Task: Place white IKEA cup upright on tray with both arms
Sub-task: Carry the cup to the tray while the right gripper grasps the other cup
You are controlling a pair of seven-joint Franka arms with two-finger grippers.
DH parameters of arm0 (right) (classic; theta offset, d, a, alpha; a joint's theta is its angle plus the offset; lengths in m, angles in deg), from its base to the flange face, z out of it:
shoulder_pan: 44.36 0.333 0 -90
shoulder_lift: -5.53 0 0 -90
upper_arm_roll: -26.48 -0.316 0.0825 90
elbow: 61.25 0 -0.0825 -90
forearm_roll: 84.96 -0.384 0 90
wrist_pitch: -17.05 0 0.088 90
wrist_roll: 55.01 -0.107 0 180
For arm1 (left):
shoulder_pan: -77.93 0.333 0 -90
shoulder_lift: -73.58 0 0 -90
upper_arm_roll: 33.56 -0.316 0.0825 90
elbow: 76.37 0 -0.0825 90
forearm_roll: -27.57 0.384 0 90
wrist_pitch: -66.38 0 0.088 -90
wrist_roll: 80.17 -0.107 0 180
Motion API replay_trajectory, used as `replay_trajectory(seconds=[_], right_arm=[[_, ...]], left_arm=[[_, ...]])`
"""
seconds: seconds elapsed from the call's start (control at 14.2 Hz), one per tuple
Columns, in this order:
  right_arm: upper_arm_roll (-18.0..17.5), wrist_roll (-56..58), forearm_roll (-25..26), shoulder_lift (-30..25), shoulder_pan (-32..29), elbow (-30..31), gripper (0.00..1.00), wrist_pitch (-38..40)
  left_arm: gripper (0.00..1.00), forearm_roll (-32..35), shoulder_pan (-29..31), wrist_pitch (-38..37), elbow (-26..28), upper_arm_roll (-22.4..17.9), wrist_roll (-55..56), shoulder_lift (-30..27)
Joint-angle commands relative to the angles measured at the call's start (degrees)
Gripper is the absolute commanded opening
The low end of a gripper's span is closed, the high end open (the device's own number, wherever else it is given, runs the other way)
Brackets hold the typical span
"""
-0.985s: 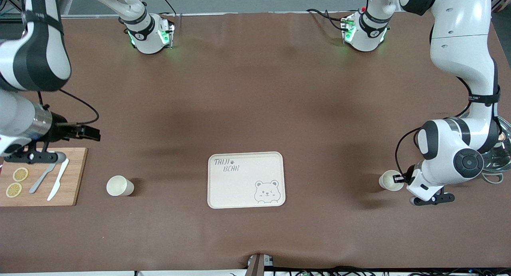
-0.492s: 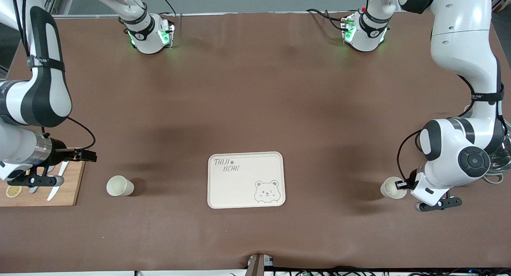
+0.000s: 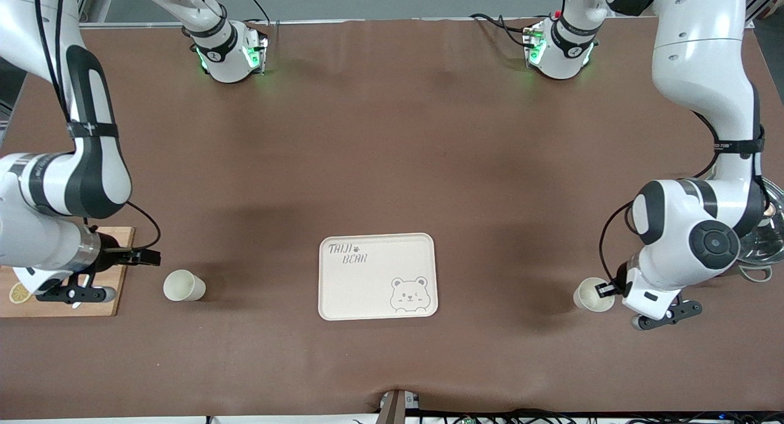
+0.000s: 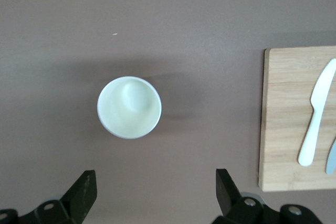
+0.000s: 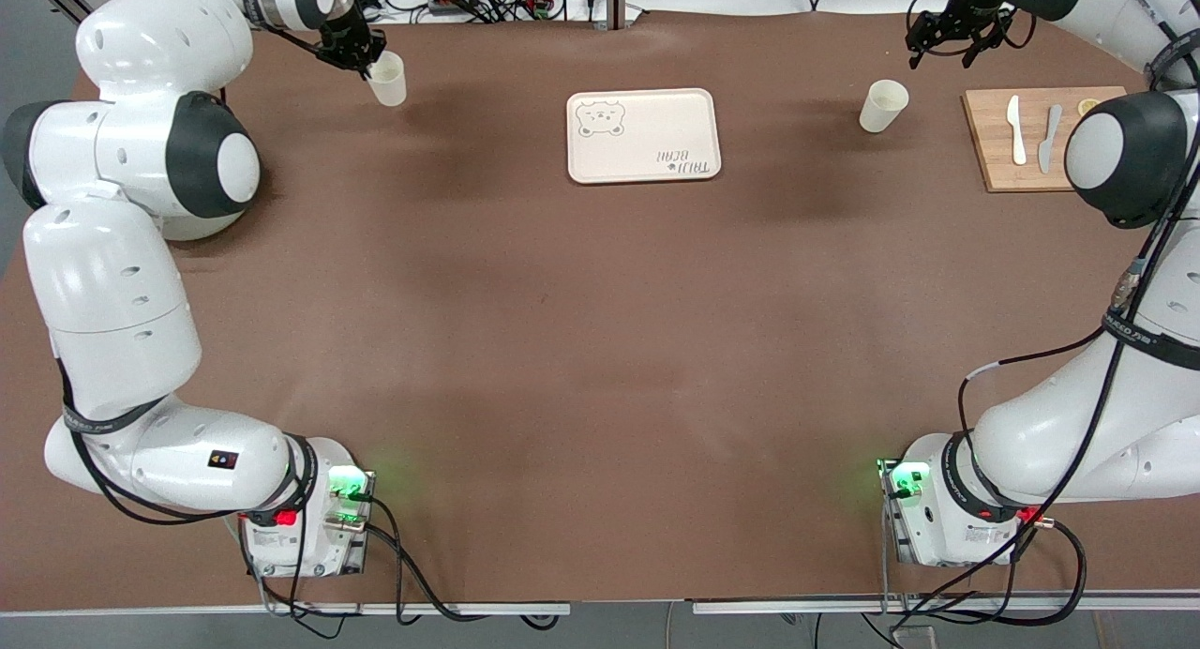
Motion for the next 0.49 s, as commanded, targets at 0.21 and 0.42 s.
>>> replay_trajectory(seconds=[0.21,0.42], right_arm=[[-0.47,2.7,-0.65,6.19,-2.57,-1.96,1.0,-8.08],[-0.47,2.43,-0.74,7.94,-2.21,-1.96,1.0,-10.17]], left_arm=[[0.0,-2.47,-5.48,-1.58,-2.16,-0.27,13.03,-0.98],[0.0,-3.36,-8.56,-1.58,-3.13,-0.27,20.32,-0.89]])
